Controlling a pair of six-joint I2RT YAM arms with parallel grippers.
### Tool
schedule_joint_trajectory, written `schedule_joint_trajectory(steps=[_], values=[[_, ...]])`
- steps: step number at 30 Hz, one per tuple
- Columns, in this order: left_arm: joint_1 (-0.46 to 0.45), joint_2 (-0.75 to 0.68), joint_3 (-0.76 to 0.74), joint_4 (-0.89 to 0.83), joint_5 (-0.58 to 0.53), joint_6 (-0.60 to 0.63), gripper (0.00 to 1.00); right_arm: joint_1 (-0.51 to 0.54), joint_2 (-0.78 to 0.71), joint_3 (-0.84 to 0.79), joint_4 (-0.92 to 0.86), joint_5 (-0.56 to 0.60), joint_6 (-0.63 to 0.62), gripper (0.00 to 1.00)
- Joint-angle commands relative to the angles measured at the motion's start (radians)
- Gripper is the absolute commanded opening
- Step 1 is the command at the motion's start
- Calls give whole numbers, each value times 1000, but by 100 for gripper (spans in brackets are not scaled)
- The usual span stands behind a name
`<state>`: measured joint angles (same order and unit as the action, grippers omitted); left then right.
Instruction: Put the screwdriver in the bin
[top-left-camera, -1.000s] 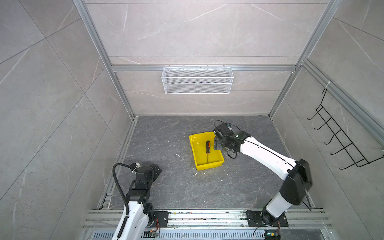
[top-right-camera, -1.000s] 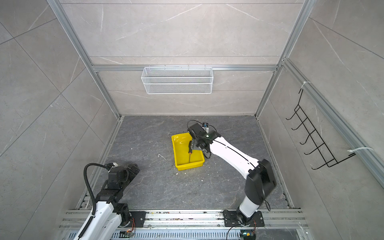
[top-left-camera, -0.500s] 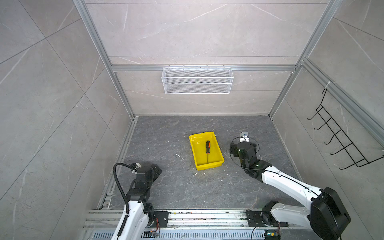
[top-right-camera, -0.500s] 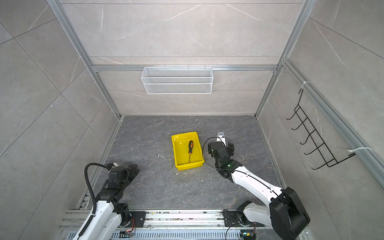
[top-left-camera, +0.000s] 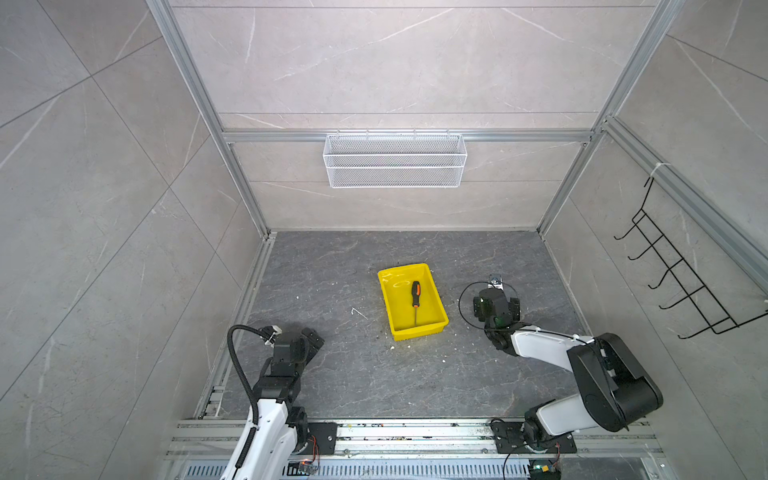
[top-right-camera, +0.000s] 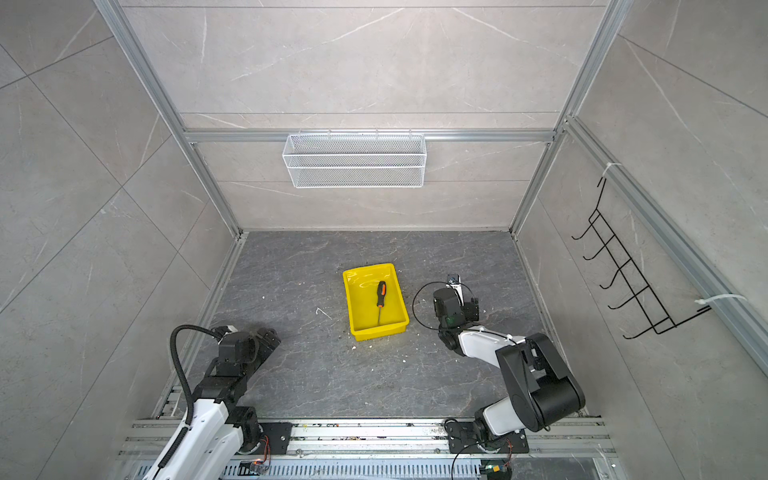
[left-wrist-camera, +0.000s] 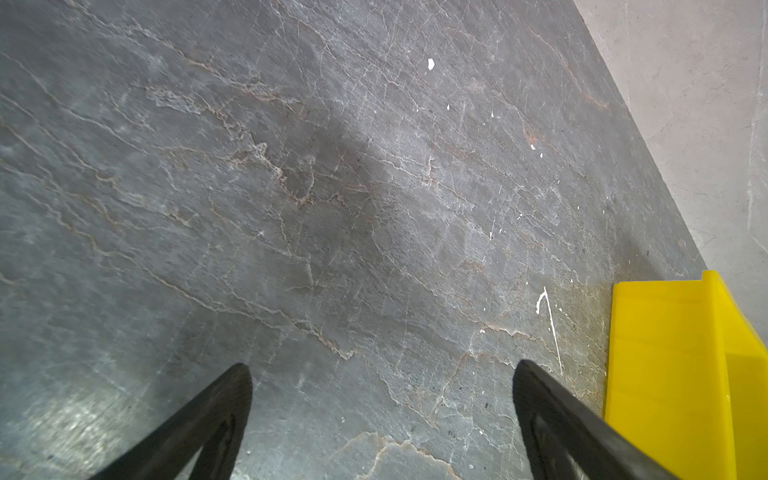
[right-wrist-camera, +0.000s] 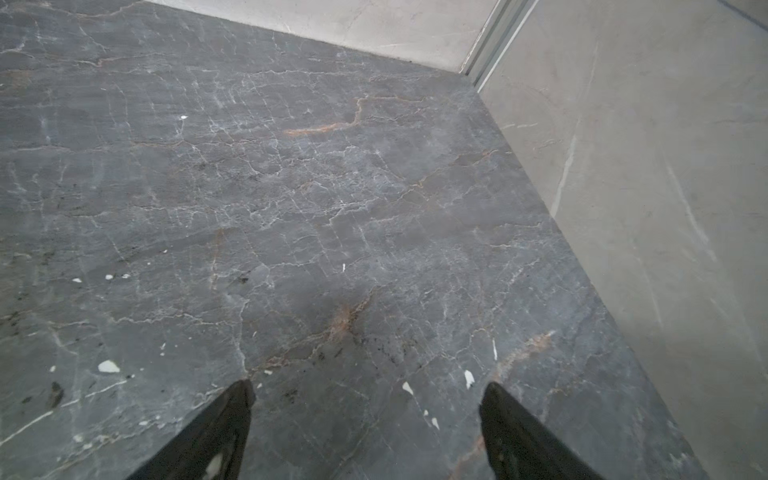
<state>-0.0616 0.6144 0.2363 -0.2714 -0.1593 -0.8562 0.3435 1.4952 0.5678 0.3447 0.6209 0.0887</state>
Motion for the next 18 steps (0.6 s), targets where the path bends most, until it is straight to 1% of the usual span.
schedule_joint_trajectory(steps=[1, 3, 4, 5, 6, 8, 9, 11, 12, 13, 14, 15, 16, 17, 18], values=[[2, 1, 20, 31, -17, -14, 100, -37, -10, 26, 16, -71, -3, 87], [2, 2, 18, 34, -15, -14, 100, -61, -34, -26, 139, -60, -49, 87], [2, 2, 18, 34, -13, -14, 100, -80, -47, -74, 235, -66, -68, 88], [2, 2, 17, 34, -10, -12, 100, -101, -39, -146, 384, -85, -62, 88], [2, 4, 18, 35, -11, -13, 100, -126, -18, -207, 544, -135, -80, 85], [2, 5, 20, 35, -10, -13, 100, -128, -51, -222, 499, -209, -75, 100], [2, 6, 19, 33, -10, -12, 100, -130, -37, -247, 569, -207, -81, 100], [2, 4, 19, 33, -14, -13, 100, -133, -49, -263, 575, -239, -82, 100], [2, 4, 20, 34, -13, -14, 100, -145, -42, -280, 605, -278, -83, 100], [3, 3, 19, 33, -12, -14, 100, -153, -9, -296, 650, -290, -73, 100], [2, 2, 18, 34, -12, -14, 100, -166, 57, -317, 805, -301, -89, 100], [2, 3, 18, 35, -12, -14, 100, -167, 48, -309, 791, -301, -91, 100], [2, 4, 18, 36, -10, -16, 100, -167, 5, -290, 670, -309, -70, 100], [2, 4, 17, 38, -9, -16, 100, -170, 6, -284, 643, -315, -70, 100], [2, 6, 18, 39, -7, -14, 100, -170, 38, -291, 718, -304, -89, 100]])
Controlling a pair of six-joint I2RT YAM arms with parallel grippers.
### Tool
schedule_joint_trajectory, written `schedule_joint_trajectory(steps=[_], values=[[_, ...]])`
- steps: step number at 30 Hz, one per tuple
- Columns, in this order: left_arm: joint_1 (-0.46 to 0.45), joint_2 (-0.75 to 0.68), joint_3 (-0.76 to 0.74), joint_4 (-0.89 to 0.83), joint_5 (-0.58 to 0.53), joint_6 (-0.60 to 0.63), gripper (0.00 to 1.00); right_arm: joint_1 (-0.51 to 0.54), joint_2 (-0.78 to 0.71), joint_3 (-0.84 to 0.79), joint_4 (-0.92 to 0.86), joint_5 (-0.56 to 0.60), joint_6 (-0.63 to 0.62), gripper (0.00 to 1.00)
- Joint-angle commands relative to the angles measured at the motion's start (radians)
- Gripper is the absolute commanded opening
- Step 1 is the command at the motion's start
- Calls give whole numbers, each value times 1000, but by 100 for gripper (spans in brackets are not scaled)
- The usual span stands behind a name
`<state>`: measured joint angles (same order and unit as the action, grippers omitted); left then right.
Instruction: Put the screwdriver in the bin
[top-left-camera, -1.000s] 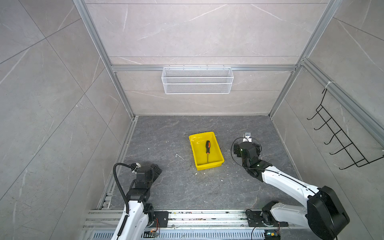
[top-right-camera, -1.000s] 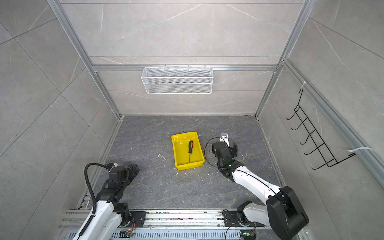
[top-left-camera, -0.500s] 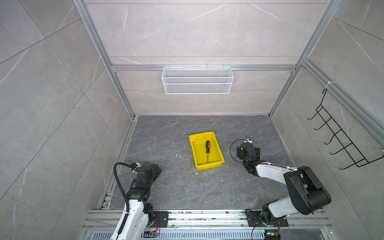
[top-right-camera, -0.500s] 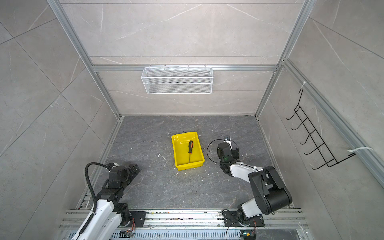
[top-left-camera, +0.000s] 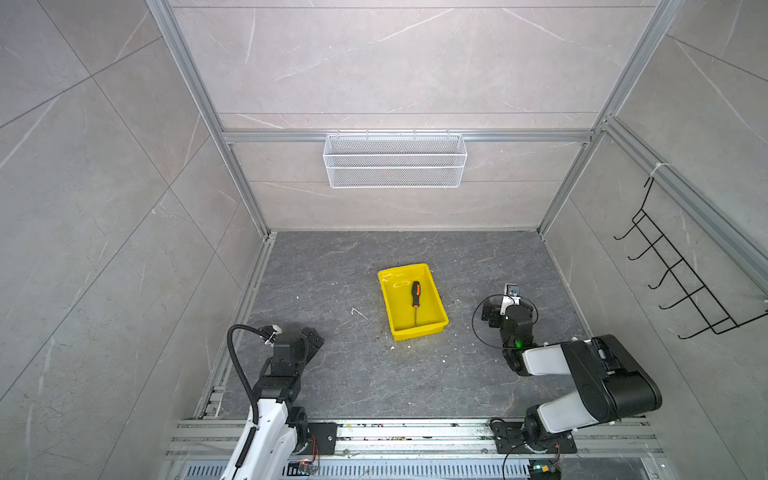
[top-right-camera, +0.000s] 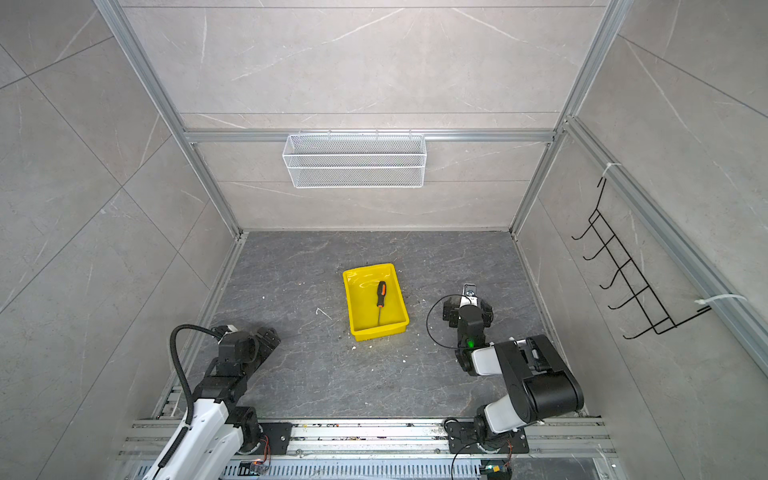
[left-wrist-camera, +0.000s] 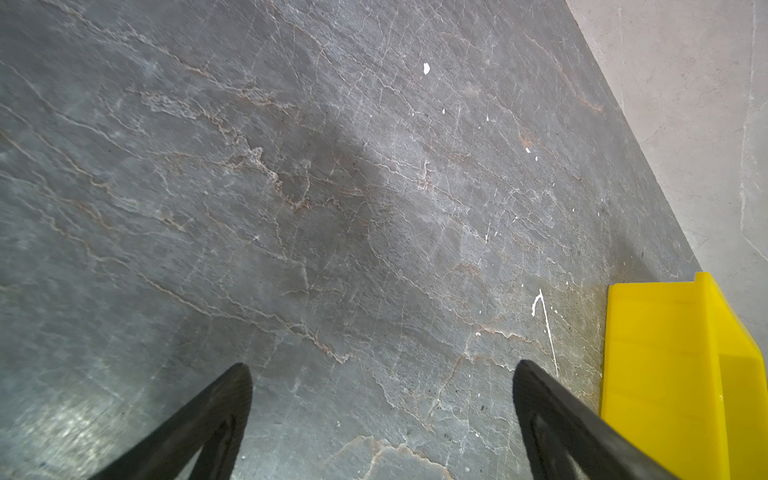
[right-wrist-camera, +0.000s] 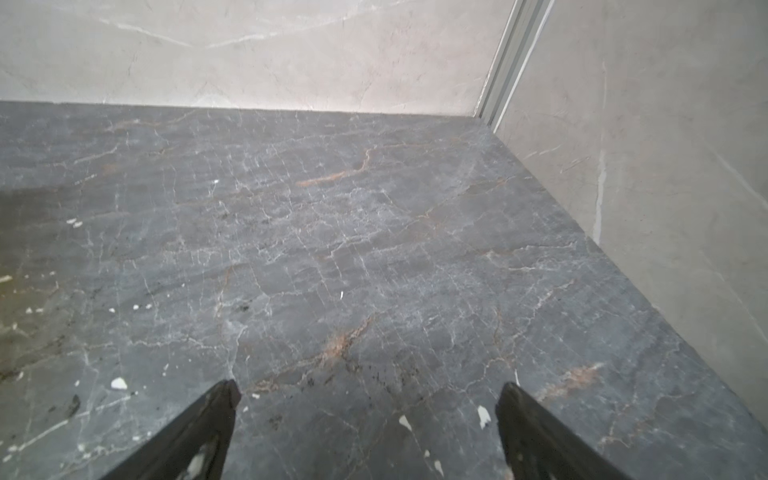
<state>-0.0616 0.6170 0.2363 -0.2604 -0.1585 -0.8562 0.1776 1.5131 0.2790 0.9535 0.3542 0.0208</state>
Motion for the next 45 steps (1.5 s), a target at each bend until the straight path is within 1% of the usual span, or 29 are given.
schedule_joint_trajectory(steps=[1, 2, 3, 4, 6, 9, 10, 14, 16, 18, 20, 22, 23, 24, 27, 31, 33, 34, 37, 38, 40, 42, 45], values=[[2, 5, 17, 29, -8, -16, 100, -1, 25, 9, 114, -38, -27, 100], [2, 8, 17, 33, -9, -18, 100, -1, 9, 52, -6, -50, -23, 100], [2, 10, 15, 35, -6, -18, 100, -7, 7, 67, -48, -82, -12, 100], [2, 15, 12, 39, -10, -25, 100, -12, 12, 56, -13, -81, -16, 100], [2, 19, 11, 52, -11, -49, 100, -12, 12, 61, -24, -84, -15, 100], [0, 25, -17, 182, 28, -34, 100, -12, 13, 61, -22, -84, -16, 100], [0, 31, -15, 202, 20, -42, 100, -12, 13, 61, -22, -84, -15, 100], [0, 83, 62, 219, -85, -45, 100, -12, 13, 61, -22, -84, -15, 100], [0, 141, 90, 283, -159, 19, 100, -12, 13, 61, -23, -84, -15, 100], [0, 211, 89, 442, -183, 189, 100, -12, 13, 61, -22, -83, -15, 100], [0, 275, 82, 581, -148, 337, 100, -12, 13, 61, -23, -84, -16, 100], [0, 316, 86, 632, -74, 458, 100, -11, 13, 61, -22, -84, -15, 100], [1, 330, 98, 615, -28, 530, 100, -12, 13, 61, -22, -84, -16, 100], [0, 344, 112, 600, -7, 549, 100, -12, 13, 61, -23, -85, -15, 100], [0, 369, 142, 581, -15, 594, 100, -12, 13, 61, -24, -84, -15, 100], [0, 395, 109, 710, -11, 771, 100, -12, 13, 61, -23, -84, -16, 100], [1, 421, 81, 761, -24, 792, 100, -12, 13, 61, -23, -85, -15, 100], [0, 437, 71, 774, -10, 786, 100, -12, 13, 61, -23, -84, -16, 100], [-8, 486, 38, 783, 91, 809, 100, -12, 13, 61, -22, -85, -15, 100], [-9, 498, 36, 806, 94, 812, 100, -13, 12, 61, -23, -86, -15, 100], [-10, 499, 66, 722, 106, 820, 100, -13, 13, 61, -22, -86, -15, 100], [-10, 508, 72, 721, 75, 821, 100, -12, 13, 61, -22, -85, -15, 100], [-10, 521, 57, 794, -34, 814, 100, -11, 13, 61, -24, -86, -15, 100]])
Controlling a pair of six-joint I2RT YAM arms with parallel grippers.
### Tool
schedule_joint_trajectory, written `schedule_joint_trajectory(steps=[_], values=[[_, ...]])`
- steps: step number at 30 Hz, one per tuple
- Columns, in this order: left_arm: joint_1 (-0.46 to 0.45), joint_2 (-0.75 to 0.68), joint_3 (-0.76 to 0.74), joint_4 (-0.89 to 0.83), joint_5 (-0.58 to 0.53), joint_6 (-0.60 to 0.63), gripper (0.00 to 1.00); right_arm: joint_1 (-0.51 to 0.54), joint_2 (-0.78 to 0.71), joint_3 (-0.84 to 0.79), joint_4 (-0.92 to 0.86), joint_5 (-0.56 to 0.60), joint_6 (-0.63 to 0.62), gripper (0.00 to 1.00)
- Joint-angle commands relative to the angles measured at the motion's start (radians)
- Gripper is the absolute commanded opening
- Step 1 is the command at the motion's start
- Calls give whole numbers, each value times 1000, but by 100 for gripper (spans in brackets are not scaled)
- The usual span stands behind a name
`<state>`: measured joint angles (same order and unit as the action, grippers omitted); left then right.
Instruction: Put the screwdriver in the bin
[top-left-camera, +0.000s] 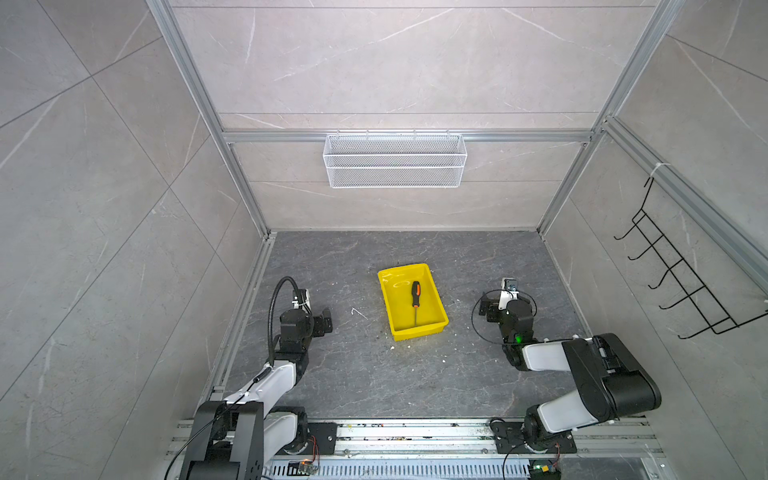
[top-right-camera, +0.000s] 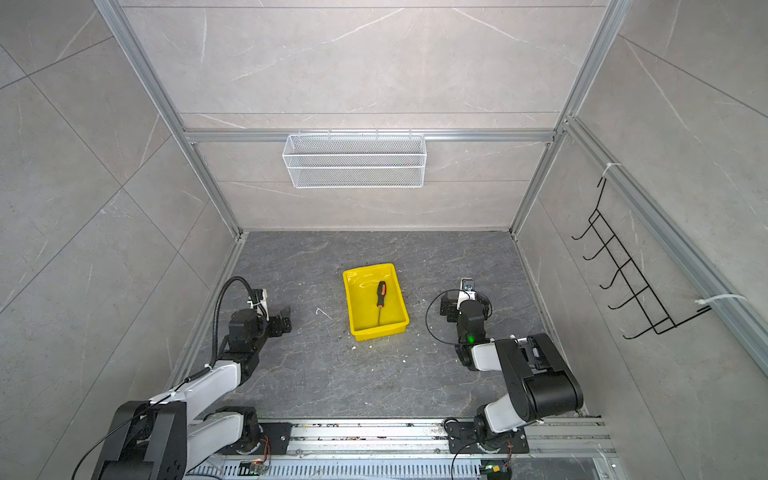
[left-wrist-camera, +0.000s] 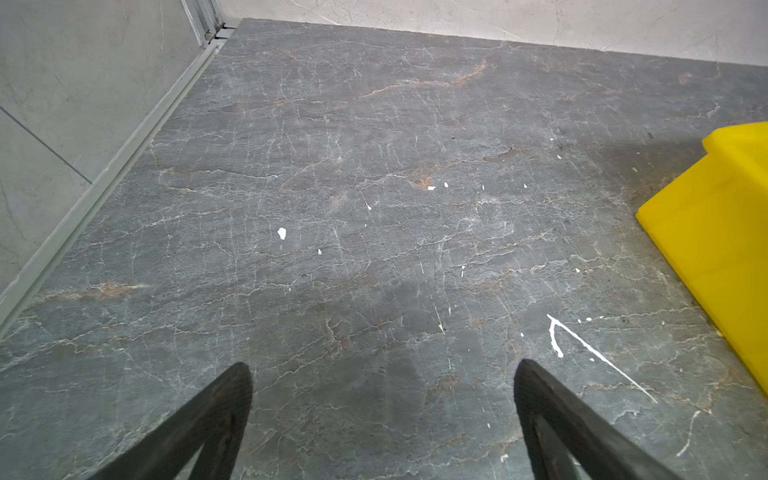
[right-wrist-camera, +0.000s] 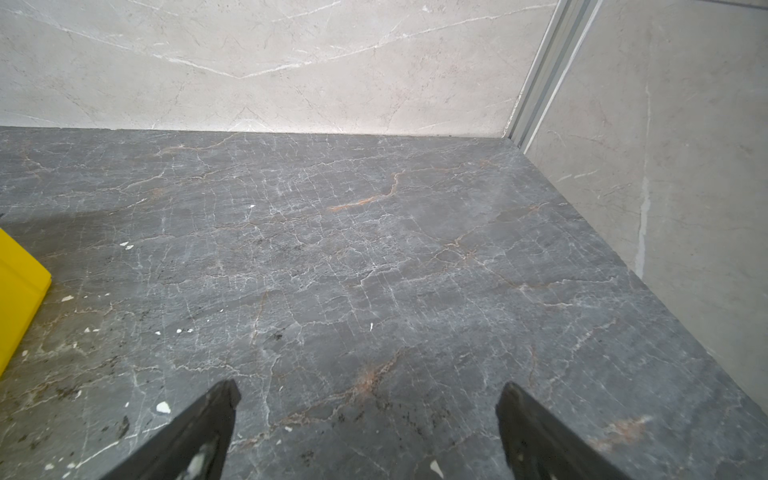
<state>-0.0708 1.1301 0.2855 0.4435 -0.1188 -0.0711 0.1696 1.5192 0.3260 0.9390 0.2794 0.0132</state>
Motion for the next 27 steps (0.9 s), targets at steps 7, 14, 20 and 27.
schedule_joint_trajectory(steps=[7, 14, 20, 27], values=[[2, 131, 89, 81, -401, -32, 100, -4, 7, 15, -9, -11, -7, 100], [3, 264, 164, 149, -289, 41, 100, -5, 6, 15, -8, -11, -7, 100], [59, 339, 118, 316, -206, 34, 100, -5, 6, 14, -9, -11, -8, 100], [69, 339, 132, 286, -190, 28, 100, -5, 6, 14, -10, -11, -7, 100]])
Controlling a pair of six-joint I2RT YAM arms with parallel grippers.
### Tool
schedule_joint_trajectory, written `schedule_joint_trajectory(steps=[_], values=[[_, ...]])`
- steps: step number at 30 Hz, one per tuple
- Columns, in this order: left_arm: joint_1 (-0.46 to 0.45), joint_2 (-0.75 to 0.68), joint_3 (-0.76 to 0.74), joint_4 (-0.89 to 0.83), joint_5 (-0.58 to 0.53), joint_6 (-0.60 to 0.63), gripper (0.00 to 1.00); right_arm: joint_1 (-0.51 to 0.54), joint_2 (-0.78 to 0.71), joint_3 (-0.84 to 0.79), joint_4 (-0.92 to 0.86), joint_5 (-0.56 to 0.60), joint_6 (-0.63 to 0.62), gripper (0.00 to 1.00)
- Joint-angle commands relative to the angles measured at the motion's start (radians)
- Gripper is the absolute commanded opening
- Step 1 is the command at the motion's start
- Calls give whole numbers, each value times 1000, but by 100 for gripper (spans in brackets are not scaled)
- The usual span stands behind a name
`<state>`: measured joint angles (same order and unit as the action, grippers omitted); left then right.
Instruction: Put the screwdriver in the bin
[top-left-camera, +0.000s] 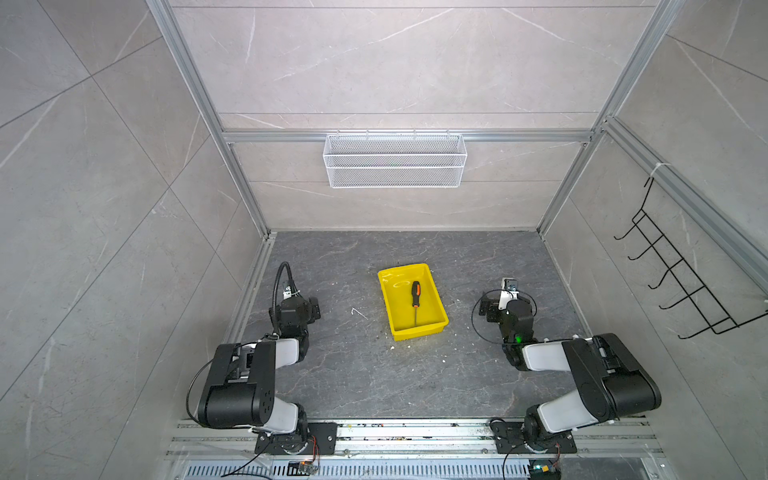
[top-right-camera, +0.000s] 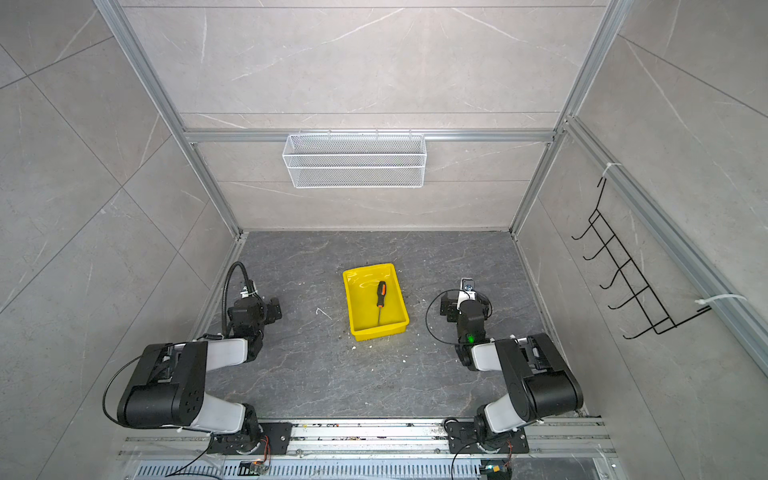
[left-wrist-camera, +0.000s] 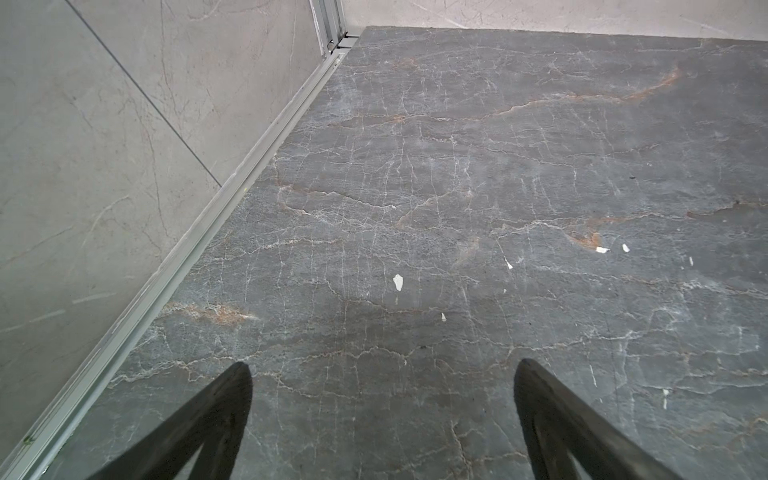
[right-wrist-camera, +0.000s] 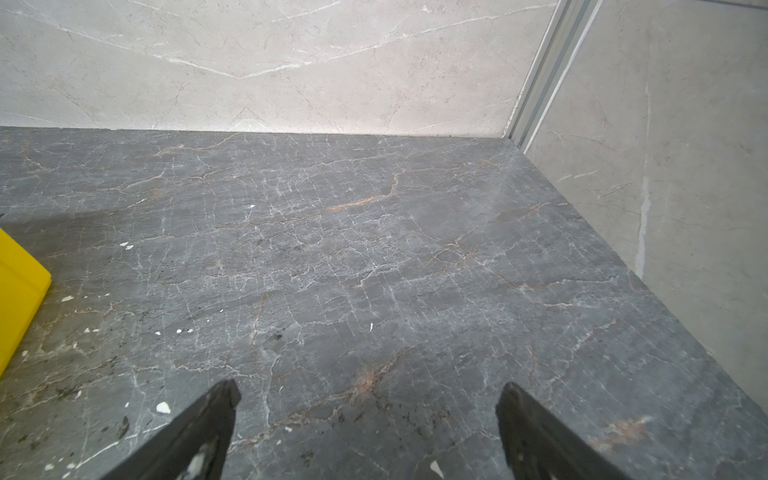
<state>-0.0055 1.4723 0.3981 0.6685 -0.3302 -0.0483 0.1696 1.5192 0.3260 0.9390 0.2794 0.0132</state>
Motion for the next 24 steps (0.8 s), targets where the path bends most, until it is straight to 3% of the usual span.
schedule_joint_trajectory(steps=[1, 5, 7, 13, 24], values=[[4, -4, 20, 57, 24, 3, 100, -5, 6, 14, -10, -11, -7, 100], [2, -8, -33, 140, 52, 18, 100, -5, 6, 15, -10, -11, -7, 100], [-16, 59, -120, 393, 92, 71, 100, -5, 5, 15, -9, -11, -8, 100], [-25, 29, -77, 258, 86, 62, 100, -5, 7, 16, -12, -10, -7, 100], [-16, 31, -73, 255, 99, 59, 100, -28, 7, 28, -38, -61, 1, 99]])
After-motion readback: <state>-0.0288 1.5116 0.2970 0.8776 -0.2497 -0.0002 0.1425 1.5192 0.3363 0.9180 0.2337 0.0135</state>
